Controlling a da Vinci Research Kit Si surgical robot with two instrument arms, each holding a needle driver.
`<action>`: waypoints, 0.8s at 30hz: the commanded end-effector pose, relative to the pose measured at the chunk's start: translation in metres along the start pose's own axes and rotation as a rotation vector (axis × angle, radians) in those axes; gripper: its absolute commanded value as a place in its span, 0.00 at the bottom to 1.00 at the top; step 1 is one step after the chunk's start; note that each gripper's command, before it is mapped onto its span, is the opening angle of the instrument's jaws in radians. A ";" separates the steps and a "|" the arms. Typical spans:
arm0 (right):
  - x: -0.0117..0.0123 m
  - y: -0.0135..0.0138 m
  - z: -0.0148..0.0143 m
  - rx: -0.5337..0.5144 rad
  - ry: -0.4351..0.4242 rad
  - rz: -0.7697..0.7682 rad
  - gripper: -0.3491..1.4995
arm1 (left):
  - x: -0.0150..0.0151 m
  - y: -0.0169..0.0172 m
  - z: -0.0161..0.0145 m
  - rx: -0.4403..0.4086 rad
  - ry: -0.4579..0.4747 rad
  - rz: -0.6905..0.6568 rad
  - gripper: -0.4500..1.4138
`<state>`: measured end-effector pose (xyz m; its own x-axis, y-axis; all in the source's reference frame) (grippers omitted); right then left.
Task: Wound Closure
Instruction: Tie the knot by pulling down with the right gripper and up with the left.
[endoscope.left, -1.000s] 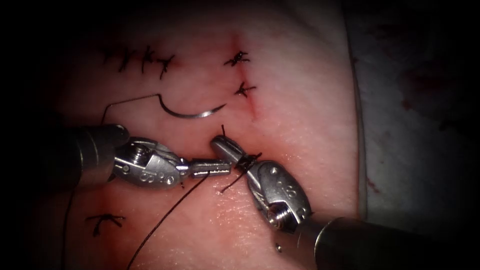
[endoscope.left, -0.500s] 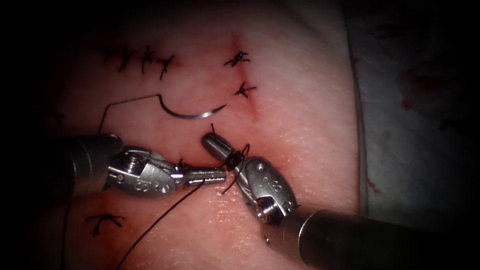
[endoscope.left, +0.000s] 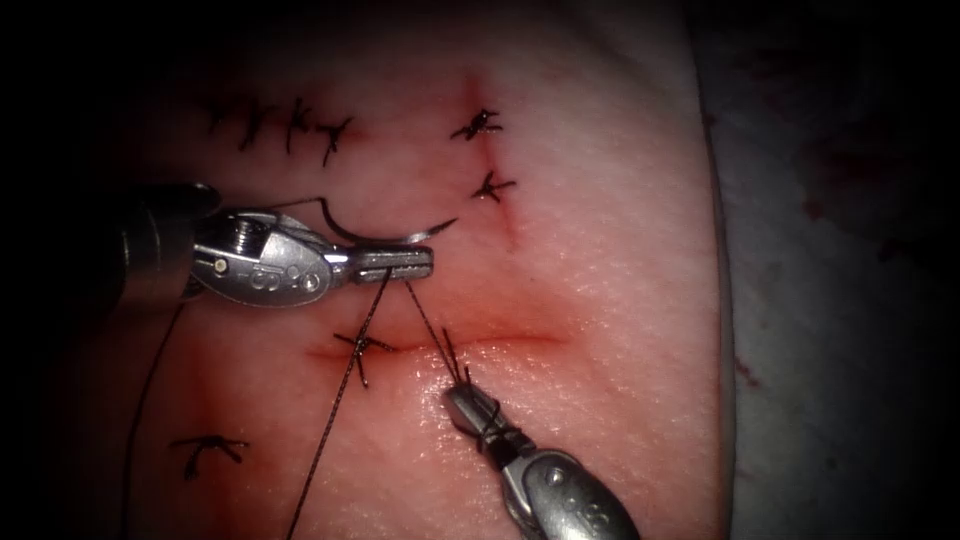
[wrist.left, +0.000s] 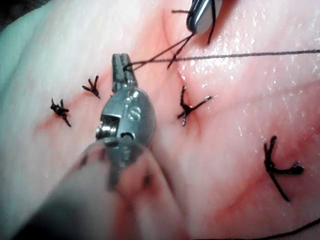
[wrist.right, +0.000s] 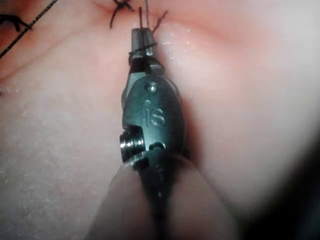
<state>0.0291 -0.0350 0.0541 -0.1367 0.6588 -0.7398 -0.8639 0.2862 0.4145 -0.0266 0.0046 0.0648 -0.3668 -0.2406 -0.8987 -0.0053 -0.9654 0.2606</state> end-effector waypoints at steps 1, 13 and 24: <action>-0.0006 -0.0012 -0.0004 0.005 -0.005 -0.007 0.00 | -0.0006 -0.0005 0.0010 0.005 -0.003 0.004 0.00; -0.0006 -0.0015 0.0007 -0.008 -0.021 -0.035 0.00 | -0.0022 -0.0075 0.0034 0.034 -0.004 -0.008 0.00; -0.0018 -0.0009 0.0043 0.039 -0.095 0.087 0.00 | -0.0037 -0.0084 0.0035 0.060 -0.002 -0.012 0.00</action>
<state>0.0310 -0.0335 0.0570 -0.1668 0.7528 -0.6368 -0.8281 0.2437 0.5049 -0.0279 0.0134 0.0668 -0.3701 -0.2255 -0.9012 -0.0660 -0.9613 0.2676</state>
